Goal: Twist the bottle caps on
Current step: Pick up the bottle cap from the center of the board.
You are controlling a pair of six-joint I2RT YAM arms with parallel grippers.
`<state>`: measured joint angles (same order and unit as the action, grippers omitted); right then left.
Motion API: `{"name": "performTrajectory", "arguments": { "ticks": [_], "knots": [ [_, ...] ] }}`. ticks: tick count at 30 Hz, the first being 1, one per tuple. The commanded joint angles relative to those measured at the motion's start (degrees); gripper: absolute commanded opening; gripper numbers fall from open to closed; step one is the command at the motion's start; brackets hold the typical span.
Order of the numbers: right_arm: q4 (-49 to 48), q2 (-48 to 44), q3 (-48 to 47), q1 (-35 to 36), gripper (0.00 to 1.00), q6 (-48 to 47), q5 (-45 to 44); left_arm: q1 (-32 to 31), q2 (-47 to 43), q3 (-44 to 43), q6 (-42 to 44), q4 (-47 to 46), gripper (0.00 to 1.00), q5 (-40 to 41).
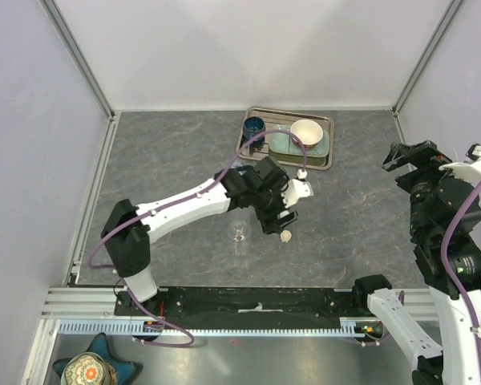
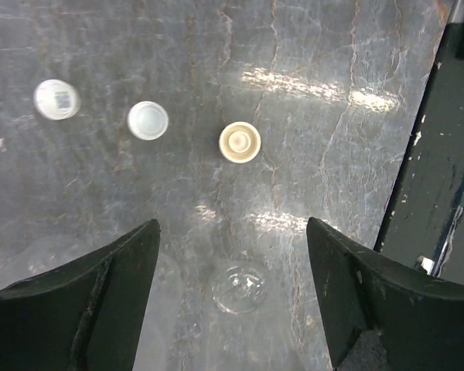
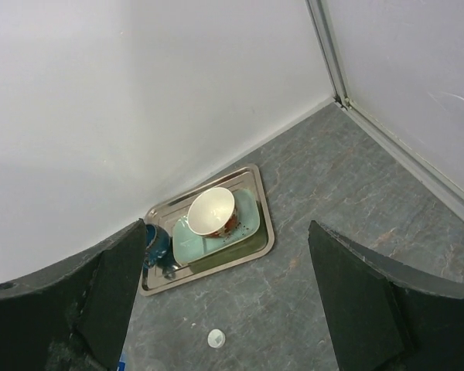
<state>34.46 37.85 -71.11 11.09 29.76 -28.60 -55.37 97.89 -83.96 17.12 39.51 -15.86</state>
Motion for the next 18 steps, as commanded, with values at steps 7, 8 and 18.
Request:
{"name": "performTrajectory", "arguments": {
  "ticks": [7,8,18],
  "knots": [
    [2.4,-1.5,-0.9,0.1,0.88,0.7,-2.9,-5.1,8.8,0.9,1.9,-9.3,0.74,5.1],
    [2.3,-1.8,-1.0,0.1,0.87,0.6,-2.8,-5.1,9.5,0.5,2.1,-9.8,0.71,5.7],
    [2.3,-2.6,-0.4,0.1,0.82,-0.8,-0.7,-6.0,13.9,0.0,3.2,-13.0,0.55,8.9]
  ]
}}
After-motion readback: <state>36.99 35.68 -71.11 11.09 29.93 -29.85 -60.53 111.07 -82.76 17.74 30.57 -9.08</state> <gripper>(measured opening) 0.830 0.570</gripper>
